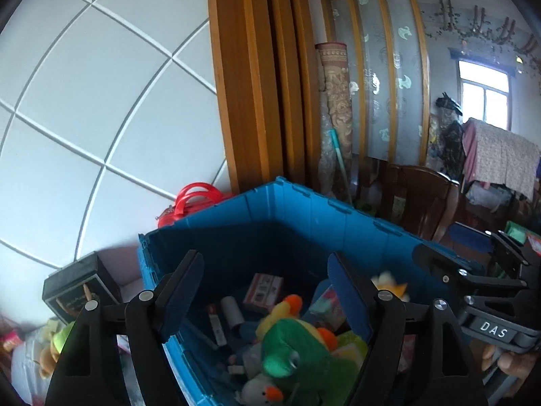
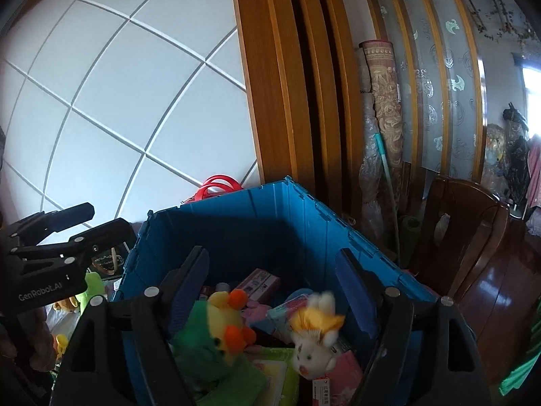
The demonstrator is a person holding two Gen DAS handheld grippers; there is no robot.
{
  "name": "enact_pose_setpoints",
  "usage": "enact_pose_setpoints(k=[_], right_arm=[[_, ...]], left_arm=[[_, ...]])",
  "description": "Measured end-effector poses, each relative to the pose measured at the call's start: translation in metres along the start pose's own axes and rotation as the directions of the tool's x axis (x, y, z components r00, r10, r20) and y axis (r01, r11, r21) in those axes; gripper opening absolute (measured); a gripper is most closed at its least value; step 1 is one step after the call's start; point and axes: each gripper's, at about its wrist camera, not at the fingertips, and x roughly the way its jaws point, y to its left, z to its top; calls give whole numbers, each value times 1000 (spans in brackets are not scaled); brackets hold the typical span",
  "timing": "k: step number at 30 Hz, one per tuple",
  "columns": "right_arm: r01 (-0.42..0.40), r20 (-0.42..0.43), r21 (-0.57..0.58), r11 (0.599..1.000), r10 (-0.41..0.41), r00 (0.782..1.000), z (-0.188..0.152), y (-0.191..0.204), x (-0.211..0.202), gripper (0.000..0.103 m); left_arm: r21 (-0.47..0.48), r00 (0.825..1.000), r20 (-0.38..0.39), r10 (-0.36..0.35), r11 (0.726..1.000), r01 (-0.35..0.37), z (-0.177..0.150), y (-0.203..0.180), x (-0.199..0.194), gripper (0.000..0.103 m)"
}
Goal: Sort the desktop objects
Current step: 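Open both tools to drop the two plush toys into the crate, then withdraw both open tools from the crate back over the table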
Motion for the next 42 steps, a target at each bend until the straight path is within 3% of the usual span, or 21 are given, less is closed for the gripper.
enact_pose_setpoints(k=[13, 22, 32, 42], right_arm=[[-34, 76, 21, 999, 32, 997, -14, 7, -28, 77], [-49, 134, -13, 999, 51, 990, -35, 25, -59, 77], [-73, 143, -54, 996, 80, 987, -52, 54, -86, 78], [-75, 162, -47, 996, 82, 983, -77, 108, -126, 78]], left_arm=[[18, 993, 36, 115, 993, -116, -19, 1, -33, 76], [-2, 980, 67, 188, 982, -188, -54, 9, -70, 76], [-55, 969, 56, 240, 970, -237, -94, 37, -104, 76], [-76, 964, 9, 267, 961, -265, -151, 92, -151, 76]])
